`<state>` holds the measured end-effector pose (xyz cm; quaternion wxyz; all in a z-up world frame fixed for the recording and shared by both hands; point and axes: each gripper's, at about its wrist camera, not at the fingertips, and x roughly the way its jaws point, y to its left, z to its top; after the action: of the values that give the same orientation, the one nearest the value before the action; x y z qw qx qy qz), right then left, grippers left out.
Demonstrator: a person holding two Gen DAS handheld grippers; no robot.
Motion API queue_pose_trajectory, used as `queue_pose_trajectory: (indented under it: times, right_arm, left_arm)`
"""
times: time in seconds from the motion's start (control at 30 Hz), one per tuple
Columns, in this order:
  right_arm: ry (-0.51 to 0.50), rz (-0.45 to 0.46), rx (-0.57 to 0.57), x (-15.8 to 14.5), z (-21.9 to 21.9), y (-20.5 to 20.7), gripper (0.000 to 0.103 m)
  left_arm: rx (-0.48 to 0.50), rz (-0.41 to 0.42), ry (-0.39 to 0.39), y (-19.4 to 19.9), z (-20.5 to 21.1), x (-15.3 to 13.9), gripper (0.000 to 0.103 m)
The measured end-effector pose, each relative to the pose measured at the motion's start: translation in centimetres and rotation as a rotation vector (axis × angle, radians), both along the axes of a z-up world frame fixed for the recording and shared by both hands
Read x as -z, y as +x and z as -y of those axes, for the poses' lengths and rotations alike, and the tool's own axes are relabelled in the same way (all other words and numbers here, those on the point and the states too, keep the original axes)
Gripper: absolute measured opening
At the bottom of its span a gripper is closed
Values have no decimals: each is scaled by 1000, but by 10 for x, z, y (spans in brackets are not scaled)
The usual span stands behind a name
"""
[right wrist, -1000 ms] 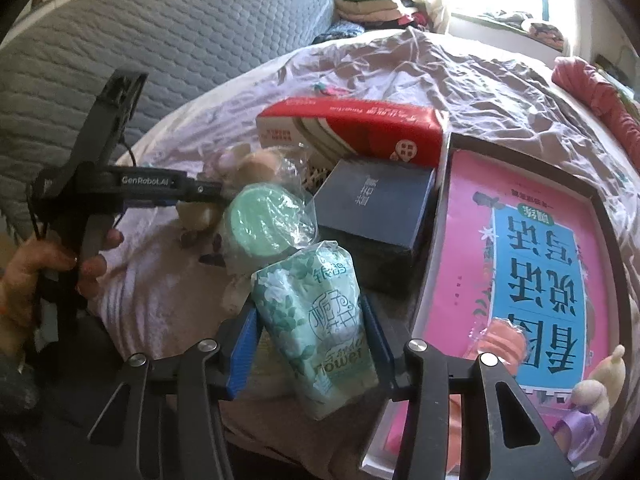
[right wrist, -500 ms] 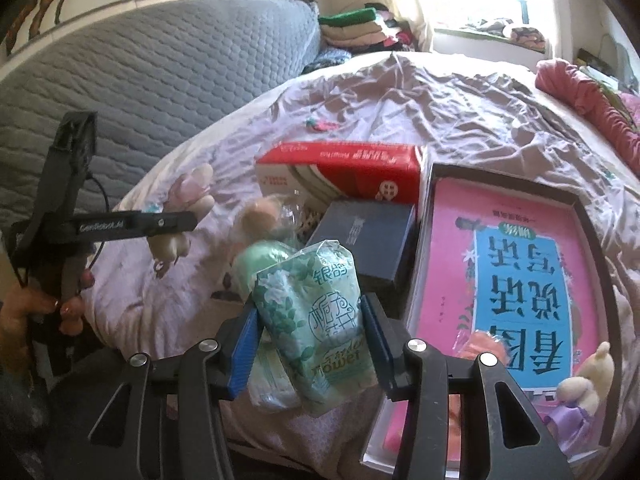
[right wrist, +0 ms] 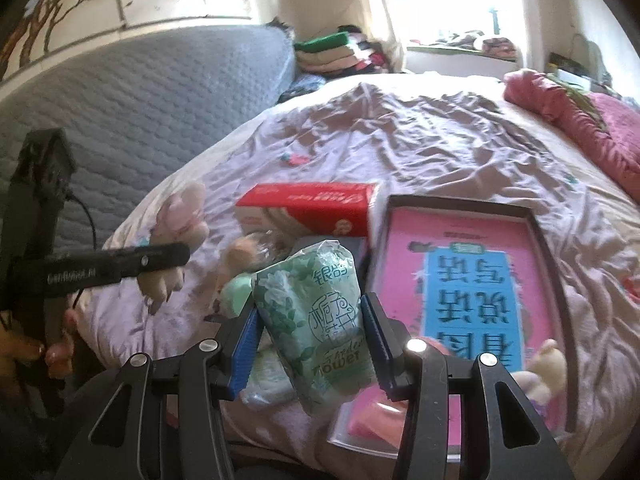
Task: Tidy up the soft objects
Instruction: 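Lift and carry the bunny and the green-white packet over the pink tray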
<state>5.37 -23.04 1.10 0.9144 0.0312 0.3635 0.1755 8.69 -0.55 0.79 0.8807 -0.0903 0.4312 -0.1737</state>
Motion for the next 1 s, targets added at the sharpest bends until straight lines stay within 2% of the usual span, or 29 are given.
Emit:
queue_pose_trajectory:
  times: [0.7,1.0]
  right_arm:
    - [41,47,141,-19,66,-23,51]
    - [72,28,231,-15,98,-28,51]
  left_arm:
    - [163,29,74,-25,93,-22,42]
    - [218,27,108,-27,129,-19,42]
